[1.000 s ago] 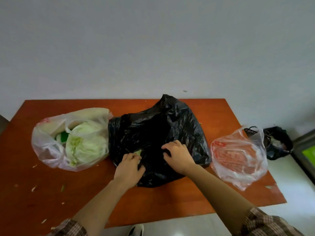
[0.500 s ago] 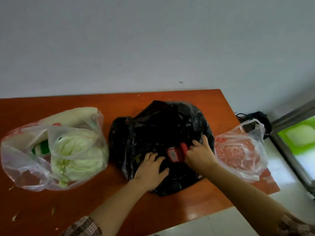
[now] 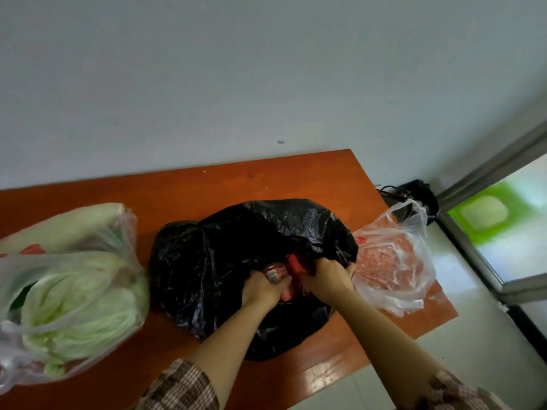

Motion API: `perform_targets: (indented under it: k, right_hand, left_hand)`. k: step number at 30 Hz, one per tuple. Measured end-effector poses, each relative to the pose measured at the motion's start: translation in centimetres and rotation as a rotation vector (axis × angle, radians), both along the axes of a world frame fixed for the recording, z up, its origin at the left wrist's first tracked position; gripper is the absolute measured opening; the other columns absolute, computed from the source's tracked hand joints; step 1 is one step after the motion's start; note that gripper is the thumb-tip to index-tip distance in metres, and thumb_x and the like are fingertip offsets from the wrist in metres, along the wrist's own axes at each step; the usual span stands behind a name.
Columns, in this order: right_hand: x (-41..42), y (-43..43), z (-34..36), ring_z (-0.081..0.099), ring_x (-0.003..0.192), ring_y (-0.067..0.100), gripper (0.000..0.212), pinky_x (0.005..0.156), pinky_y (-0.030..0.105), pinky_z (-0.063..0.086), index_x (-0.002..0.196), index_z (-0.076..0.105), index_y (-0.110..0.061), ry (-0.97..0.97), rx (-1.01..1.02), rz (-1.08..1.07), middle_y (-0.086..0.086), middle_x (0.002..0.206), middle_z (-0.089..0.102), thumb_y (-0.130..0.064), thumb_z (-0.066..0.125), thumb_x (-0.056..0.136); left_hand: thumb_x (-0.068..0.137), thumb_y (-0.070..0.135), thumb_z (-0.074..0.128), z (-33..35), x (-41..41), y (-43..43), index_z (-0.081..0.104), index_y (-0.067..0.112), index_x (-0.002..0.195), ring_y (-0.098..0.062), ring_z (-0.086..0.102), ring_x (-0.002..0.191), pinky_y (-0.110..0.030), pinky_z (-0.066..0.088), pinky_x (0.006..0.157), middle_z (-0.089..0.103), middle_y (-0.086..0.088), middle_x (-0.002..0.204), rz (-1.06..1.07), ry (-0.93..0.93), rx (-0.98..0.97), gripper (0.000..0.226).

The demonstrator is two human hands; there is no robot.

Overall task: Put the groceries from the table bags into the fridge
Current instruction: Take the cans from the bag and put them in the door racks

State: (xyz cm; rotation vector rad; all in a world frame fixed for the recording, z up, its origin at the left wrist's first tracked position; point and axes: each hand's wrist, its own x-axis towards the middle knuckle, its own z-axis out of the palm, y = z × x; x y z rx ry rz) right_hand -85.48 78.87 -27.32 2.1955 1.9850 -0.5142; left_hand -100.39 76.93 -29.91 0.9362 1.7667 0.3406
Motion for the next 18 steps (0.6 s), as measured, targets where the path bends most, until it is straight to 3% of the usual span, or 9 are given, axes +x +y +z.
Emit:
perform_targets:
  k: [2,5,9,13,18]
  right_hand:
    - [-0.4,0.6,-0.1,0.050,0.070,0.024,0.048,0.109,0.057,0.012,0.071,0.052,-0.014,0.012,-0.016,-0.046,-0.001,0.063,0.053,-0.058,0.048,0.090]
    - [-1.5,0.9,-0.3,0.056,0.079,0.026,0.041,0.111,0.060,0.008,0.070,0.047,-0.017,0.060,-0.103,-0.066,-0.002,0.066,0.052,-0.053,0.058,0.087]
    - [-3.0,0.6,-1.0,0.061,0.100,0.031,0.040,0.111,0.063,0.005,0.090,0.050,-0.015,0.065,-0.179,-0.050,0.004,0.085,0.058,-0.052,0.062,0.083]
    - [-3.7,-0.2,-0.9,0.060,0.105,0.032,0.042,0.111,0.062,0.006,0.102,0.057,-0.015,0.063,-0.116,-0.007,0.007,0.097,0.066,-0.047,0.067,0.076]
    - [-2.9,-1.9,0.7,0.058,0.105,0.026,0.053,0.108,0.056,0.013,0.110,0.055,-0.026,0.218,0.010,-0.063,-0.003,0.098,0.066,-0.047,0.073,0.064]
  left_hand:
    - [0.072,0.048,0.076,-0.4,-0.1,0.3,0.062,0.008,0.116,-0.027,0.064,0.102,-0.027,0.050,0.079,0.067,-0.012,0.113,0.066,-0.066,-0.035,0.061]
    - [0.068,0.044,0.079,-1.0,-0.9,-0.2,0.066,0.009,0.110,-0.024,0.064,0.089,-0.026,0.051,0.076,0.068,-0.008,0.100,0.160,-0.134,-0.058,0.057]
    - [0.068,0.032,0.081,-0.9,-2.6,-1.2,0.064,0.009,0.090,-0.021,0.060,0.074,-0.026,0.048,0.072,0.065,-0.007,0.082,0.249,-0.163,-0.060,0.036]
    - [0.064,0.029,0.083,0.2,-3.9,-1.5,0.069,0.010,0.086,-0.023,0.065,0.075,-0.029,0.054,0.070,0.068,-0.009,0.080,0.211,-0.174,-0.027,0.032]
    - [0.065,0.025,0.083,1.7,-4.6,-2.3,0.070,0.014,0.089,-0.017,0.066,0.079,-0.022,0.045,0.059,0.069,-0.001,0.083,0.109,-0.140,0.142,0.029]
